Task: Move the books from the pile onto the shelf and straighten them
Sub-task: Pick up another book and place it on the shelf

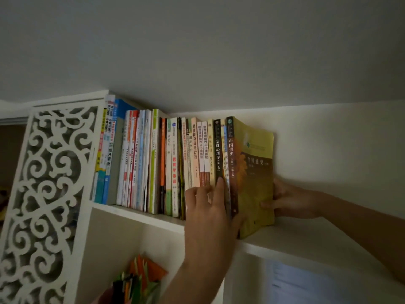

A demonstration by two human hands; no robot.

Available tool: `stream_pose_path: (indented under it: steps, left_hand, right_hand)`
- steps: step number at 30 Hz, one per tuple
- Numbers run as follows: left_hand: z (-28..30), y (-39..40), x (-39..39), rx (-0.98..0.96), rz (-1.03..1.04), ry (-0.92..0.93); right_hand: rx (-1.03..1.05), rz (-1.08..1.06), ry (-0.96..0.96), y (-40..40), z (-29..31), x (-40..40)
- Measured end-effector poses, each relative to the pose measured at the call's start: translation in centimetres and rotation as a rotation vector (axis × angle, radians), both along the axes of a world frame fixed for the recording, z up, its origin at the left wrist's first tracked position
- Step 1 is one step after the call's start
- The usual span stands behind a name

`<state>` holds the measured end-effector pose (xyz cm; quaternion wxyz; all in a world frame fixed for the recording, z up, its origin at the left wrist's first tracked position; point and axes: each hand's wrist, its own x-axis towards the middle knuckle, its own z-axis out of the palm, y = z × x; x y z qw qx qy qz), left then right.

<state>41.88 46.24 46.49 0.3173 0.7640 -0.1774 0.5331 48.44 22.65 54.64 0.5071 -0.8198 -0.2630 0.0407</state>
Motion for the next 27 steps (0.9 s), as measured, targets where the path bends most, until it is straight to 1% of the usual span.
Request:
stream_pose_path:
  steps: [1, 3, 5, 6, 7, 9, 10, 11, 13, 15, 18, 21, 24, 27]
  left_hand:
    - [-0.1, 0.2, 0.0, 0.014, 0.009, 0.004]
    - [-0.1, 0.9, 0.0, 0.036, -0.078, 0.08]
    - [-0.3, 1.7, 0.1, 0.077, -0.166, 0.086]
    - [-0.3, 2.0, 0.1, 0.111, -0.17, 0.061]
    - [-0.3, 2.2, 0.1, 0.148, -0.168, 0.045]
    - [-0.1, 2.6, 0.0, 0.204, -0.151, 0.036]
    - [0.1, 2.8, 0.2, 0.213, -0.133, 0.007]
    - [0.1, 2.9, 0.5, 0.206, -0.109, -0.024]
    - [0.2, 2.8, 1.5, 0.168, -0.074, -0.069]
    - [0.4, 2.6, 2.2, 0.158, -0.045, -0.107]
    - [0.4, 2.8, 2.7, 0.137, -0.075, -0.134]
    - [0.2, 3.3, 3.0, 0.211, -0.1, -0.168]
    - [0.5, 3.7, 3.4, 0.274, -0.195, -0.078]
    - [1.0, 4.1, 3.8, 0.275, -0.109, -0.074]
  right_hand:
    - [-0.019, -0.046, -0.015, 0.2, 0.0, -0.3]
    - [-0.132, -0.23, -0.131, 0.8, 0.1, -1.2]
    - [-0.367, -0.43, -0.35, 1.7, 0.1, -2.6]
    - [-0.473, -0.473, -0.475, 2.3, 0.2, -3.4]
    - [-0.514, -0.44, -0.549, 3.0, 0.1, -4.4]
    - [-0.447, -0.245, -0.527, 5.1, -0.3, -6.6]
    - [-0.402, -0.172, -0.496, 6.2, -0.6, -7.5]
    - [-0.392, -0.139, -0.505, 7.1, -0.8, -7.8]
    - [-0.426, -0.161, -0.59, 7.9, -1.4, -7.0]
    - [-0.397, -0.206, -0.565, 8.2, -1.5, -6.3]
    - [-0.342, -0.233, -0.536, 7.7, -1.9, -6.2]
    - [-0.351, -0.244, -0.555, 7.4, -2.5, -6.4]
    - [-0.439, -0.284, -0.55, 7.3, -2.7, -5.9]
    - [-0.468, -0.324, -0.528, 7.1, -2.9, -5.3]
